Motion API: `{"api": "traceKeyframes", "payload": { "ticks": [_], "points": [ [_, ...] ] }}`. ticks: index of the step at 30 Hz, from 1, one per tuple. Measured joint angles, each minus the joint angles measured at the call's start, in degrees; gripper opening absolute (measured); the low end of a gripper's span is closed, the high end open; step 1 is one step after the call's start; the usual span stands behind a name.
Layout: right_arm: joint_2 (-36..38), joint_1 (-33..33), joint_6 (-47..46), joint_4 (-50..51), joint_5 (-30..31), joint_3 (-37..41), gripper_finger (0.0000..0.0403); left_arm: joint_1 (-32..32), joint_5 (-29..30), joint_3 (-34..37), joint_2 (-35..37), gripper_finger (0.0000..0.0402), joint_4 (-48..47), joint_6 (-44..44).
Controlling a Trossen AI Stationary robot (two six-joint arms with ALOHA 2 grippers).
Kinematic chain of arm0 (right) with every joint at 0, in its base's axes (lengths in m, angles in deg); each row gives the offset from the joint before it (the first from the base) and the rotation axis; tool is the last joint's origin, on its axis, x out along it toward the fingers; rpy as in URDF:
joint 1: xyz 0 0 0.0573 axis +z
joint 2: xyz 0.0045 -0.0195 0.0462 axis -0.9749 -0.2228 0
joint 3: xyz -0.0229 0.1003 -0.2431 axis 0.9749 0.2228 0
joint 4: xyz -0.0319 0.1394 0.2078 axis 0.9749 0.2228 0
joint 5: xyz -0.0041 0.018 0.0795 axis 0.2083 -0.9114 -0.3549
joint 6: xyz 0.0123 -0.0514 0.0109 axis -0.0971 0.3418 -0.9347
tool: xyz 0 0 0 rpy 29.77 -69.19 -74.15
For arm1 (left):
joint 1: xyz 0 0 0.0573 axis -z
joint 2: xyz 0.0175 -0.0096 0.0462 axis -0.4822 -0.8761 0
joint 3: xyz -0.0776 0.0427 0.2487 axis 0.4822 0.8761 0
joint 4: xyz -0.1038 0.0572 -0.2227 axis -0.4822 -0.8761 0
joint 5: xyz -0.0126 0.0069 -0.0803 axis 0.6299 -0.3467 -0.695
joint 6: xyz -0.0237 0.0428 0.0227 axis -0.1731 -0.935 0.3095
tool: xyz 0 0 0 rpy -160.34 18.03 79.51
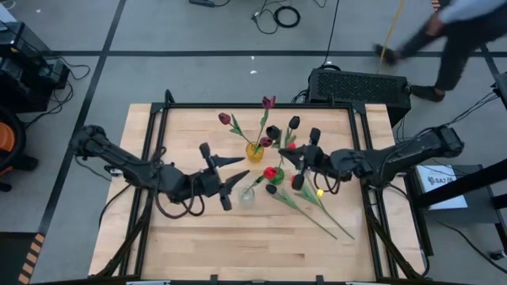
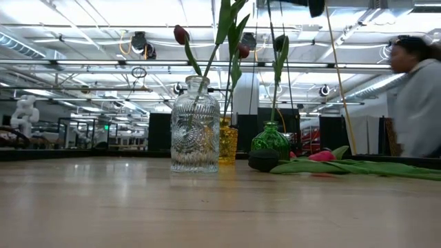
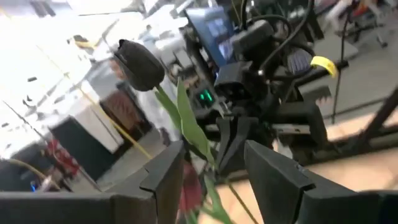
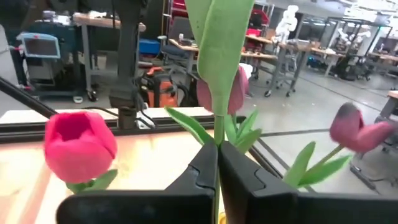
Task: Sort flowers into vase by color
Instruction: Put the bottom left black flower in the green flower vase
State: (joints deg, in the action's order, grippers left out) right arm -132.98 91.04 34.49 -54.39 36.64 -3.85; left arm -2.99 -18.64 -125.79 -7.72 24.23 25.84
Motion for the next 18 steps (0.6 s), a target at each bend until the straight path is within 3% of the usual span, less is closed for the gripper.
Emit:
{"api": "traceKeyframes", "payload": {
  "ticks": [7, 12, 18],
  "points": [
    [-0.7, -1.41, -2.79, -4.73, -0.25, 5.01, 0.0, 1.49, 2.65, 0.0, 3.24, 0.0176, -8.01, 3.62],
    [-0.74, -1.6, -2.27, -6.35, -6.09, 6.58, 0.0, 1.6, 2.76, 0.0, 3.96, 0.0176, -9.95, 4.95],
    [-1.41, -1.58, -1.81, -6.44, -7.53, 6.77, 0.0, 1.56, 2.85, 0.0, 4.05, 0.0176, -10.65, 5.07]
  ]
}}
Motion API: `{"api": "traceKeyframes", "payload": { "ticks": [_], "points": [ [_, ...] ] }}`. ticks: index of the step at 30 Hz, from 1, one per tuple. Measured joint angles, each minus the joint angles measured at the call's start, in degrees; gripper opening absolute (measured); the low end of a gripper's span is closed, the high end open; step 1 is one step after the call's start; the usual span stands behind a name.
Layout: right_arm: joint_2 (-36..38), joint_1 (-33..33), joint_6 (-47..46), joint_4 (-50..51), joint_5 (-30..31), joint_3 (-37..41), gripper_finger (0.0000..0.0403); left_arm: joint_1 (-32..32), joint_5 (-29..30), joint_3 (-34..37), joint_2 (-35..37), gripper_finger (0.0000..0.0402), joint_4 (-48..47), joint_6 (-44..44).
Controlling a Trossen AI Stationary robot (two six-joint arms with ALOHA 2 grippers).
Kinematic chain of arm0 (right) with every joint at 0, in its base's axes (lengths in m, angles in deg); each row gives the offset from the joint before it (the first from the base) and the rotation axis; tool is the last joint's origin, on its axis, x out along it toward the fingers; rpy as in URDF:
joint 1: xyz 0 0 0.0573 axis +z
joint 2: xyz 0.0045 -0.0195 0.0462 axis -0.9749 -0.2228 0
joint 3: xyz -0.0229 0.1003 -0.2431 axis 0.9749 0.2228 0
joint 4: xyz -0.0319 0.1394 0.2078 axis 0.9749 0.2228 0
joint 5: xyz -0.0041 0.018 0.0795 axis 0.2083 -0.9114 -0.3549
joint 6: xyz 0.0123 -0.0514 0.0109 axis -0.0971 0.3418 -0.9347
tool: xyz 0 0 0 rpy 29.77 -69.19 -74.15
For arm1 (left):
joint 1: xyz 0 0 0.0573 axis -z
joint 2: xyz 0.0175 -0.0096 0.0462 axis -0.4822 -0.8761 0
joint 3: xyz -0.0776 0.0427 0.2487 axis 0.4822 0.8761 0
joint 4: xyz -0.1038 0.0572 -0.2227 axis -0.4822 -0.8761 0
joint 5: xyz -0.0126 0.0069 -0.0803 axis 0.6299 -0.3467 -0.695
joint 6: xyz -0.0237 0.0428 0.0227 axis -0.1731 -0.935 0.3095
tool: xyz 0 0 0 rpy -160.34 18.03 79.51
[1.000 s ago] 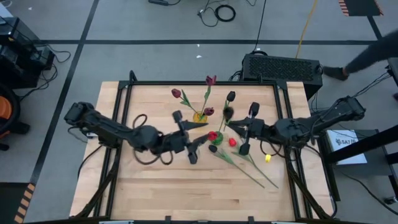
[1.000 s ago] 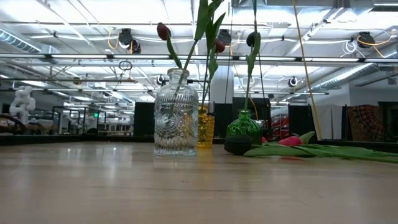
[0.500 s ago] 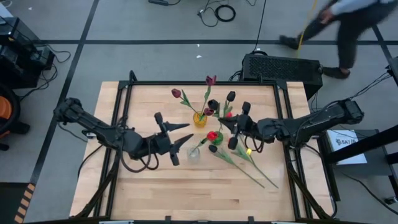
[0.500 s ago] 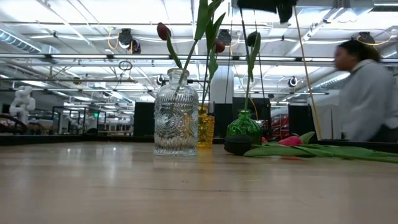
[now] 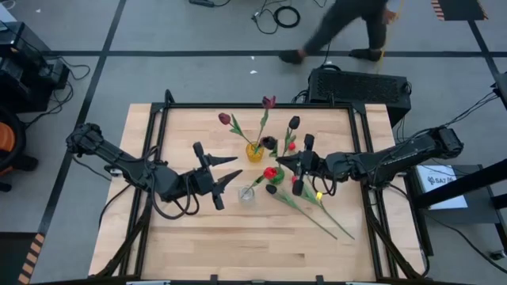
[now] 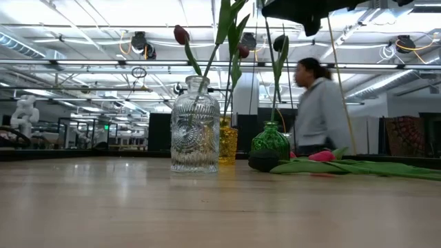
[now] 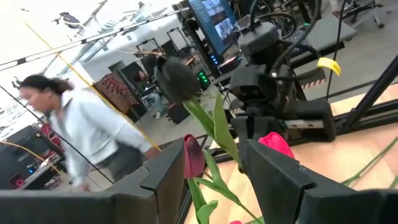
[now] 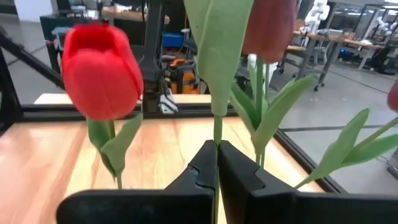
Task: Sort flowers into vase by color
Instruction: Put the bottom left black flower in the green flower vase
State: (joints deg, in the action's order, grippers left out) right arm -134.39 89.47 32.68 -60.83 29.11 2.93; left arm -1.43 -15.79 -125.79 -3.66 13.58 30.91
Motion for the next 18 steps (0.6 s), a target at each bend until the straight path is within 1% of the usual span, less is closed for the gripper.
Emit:
{"api": "traceKeyframes", "payload": {
  "ticks": [4, 11, 18],
  "points": [
    [-1.61, 0.0, -0.04, -0.06, -0.11, -0.02, 0.0, 0.0, 0.0, 0.0, 0.0, 0.0176, -0.08, 0.02],
    [-5.76, -0.43, 2.21, -6.11, 0.02, -0.04, 0.0, 0.0, 0.0, 0.0, 0.0, 0.0176, -0.46, 0.03],
    [-5.76, -1.64, 1.19, -4.38, 0.08, -0.04, 0.0, 0.0, 0.0, 0.0, 0.0, 0.0176, -1.48, 0.06]
  ]
}}
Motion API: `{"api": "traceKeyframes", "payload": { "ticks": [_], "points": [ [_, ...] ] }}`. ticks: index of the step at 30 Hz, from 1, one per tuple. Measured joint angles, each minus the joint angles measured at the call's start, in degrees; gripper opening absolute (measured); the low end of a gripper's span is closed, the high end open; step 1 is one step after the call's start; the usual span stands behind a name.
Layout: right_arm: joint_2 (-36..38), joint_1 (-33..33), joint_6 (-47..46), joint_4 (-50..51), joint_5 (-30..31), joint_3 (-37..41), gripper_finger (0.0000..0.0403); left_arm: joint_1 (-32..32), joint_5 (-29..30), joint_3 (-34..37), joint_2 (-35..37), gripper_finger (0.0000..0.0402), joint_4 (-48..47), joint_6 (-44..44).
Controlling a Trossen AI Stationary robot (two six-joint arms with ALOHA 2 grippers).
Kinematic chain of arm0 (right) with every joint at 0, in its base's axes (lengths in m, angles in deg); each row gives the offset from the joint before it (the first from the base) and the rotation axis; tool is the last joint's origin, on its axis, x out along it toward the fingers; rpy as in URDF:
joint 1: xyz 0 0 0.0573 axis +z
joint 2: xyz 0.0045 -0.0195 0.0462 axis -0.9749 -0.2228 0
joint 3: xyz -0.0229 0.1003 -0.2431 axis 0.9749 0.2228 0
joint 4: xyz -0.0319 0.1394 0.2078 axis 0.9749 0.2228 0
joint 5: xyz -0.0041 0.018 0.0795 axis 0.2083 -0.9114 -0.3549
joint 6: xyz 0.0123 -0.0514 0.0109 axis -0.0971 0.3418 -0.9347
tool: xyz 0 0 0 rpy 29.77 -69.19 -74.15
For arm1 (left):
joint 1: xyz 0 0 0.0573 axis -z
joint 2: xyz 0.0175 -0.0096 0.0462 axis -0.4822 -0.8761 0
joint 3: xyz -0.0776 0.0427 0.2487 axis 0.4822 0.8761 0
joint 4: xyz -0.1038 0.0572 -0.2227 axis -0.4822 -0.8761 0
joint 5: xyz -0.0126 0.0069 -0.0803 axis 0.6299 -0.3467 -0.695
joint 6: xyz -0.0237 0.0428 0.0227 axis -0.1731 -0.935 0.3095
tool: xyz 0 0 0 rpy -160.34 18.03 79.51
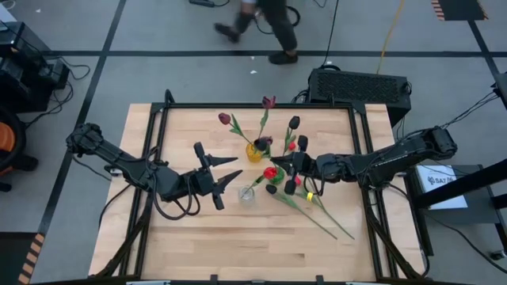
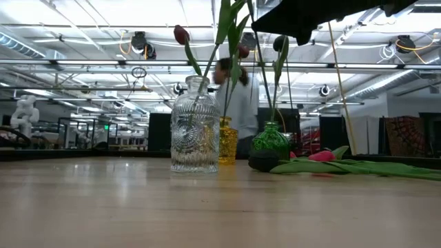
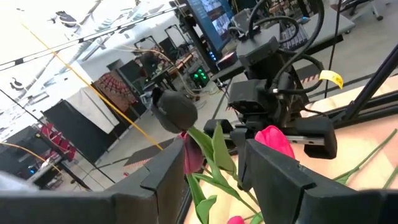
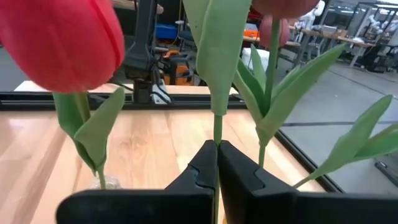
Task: Sort flowers into vase by color
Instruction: Put the bottom left black flower in the green flower vase
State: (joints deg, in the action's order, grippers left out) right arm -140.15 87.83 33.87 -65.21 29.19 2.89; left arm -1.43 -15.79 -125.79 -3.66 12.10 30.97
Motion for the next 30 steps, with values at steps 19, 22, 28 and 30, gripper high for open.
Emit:
{"api": "traceKeyframes", "payload": {
  "ticks": [19, 22, 28, 30],
  "points": [
    [-3.45, -1.98, -3.09, -0.26, 0.06, -0.02, 0.0, 0.0, 0.0, 0.0, -0.02, 0.0176, 0.02, 0.0],
    [-3.45, -2.53, -5.4, 1.12, 0.06, -0.02, 0.0, 0.0, 0.0, 0.0, -0.02, 0.0176, 0.02, 0.0],
    [-3.45, -3.52, -9.23, 4.88, 0.03, -0.02, 0.0, 0.0, 0.0, 0.0, -0.02, 0.0176, 0.02, 0.0],
    [-3.45, -3.66, -9.87, 5.25, 0.06, -0.02, 0.0, 0.0, 0.0, 0.0, -0.02, 0.0176, 0.02, 0.0]
  ]
}}
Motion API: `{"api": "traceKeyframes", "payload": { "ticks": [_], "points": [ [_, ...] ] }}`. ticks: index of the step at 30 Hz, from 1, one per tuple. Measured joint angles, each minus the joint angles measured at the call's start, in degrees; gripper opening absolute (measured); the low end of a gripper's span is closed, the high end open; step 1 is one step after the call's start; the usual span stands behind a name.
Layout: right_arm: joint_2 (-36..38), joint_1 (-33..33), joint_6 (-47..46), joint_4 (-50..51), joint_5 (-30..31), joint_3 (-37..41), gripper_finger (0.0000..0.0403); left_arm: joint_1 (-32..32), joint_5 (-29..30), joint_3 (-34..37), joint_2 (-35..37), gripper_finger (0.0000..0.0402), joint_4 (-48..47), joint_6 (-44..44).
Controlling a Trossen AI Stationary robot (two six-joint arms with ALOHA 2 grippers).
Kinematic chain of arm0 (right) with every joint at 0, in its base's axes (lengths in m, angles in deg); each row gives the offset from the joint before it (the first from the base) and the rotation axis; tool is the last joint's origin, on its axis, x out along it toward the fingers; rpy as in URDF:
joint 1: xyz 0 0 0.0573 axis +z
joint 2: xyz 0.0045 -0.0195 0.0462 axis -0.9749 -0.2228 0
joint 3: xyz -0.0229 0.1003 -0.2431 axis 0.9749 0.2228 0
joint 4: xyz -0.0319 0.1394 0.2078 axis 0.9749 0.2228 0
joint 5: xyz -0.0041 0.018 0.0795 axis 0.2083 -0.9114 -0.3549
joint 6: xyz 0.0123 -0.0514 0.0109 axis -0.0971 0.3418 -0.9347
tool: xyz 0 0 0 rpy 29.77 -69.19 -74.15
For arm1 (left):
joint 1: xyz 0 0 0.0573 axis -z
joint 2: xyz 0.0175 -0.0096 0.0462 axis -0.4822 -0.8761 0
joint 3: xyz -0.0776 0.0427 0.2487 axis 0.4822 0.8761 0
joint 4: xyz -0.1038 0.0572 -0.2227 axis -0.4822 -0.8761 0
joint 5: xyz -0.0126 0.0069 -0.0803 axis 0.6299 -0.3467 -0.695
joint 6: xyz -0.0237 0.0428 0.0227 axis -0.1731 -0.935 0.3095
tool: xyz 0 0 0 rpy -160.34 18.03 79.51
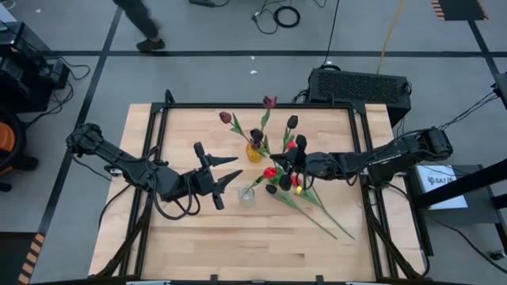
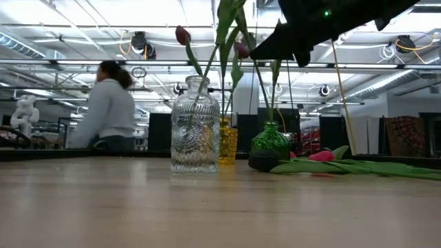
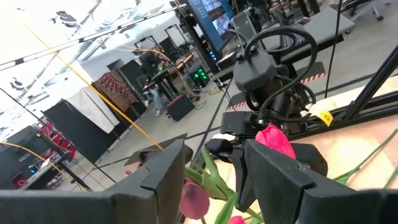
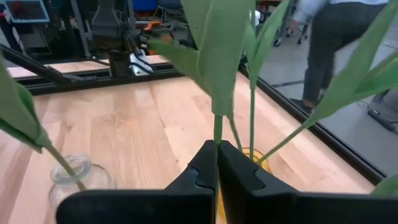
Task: Sort flowers into vase by color
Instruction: Put the bottom left black flower in the green flower vase, then put the bottom black flower in the green flower vase
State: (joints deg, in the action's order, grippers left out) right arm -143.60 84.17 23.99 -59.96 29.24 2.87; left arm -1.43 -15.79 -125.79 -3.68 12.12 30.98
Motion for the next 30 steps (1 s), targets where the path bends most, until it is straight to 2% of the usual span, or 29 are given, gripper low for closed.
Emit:
{"api": "traceKeyframes", "payload": {
  "ticks": [6, 11, 24, 30],
  "points": [
    [0.0, -0.02, -0.03, 0.52, -0.93, 0.0, 0.0012, 0.0, 0.0, 0.0, 0.0, 0.0176, 0.0, 0.0],
    [0.0, 0.0, -0.01, 1.13, -2.8, 0.0, 0.0043, 0.0, 0.0, 0.0, 0.0, 0.0176, 0.0, 0.0],
    [1.1, 0.05, 0.88, 3.65, -2.97, 0.0, 0.0125, 0.0, 0.0, 0.0, -0.02, 0.0176, -1.18, 0.0],
    [3.91, 0.05, 0.41, 4.56, -2.56, -0.02, 0.0134, 0.0, 0.0, 0.0, -0.04, 0.0176, -1.46, 0.0]
  ]
}}
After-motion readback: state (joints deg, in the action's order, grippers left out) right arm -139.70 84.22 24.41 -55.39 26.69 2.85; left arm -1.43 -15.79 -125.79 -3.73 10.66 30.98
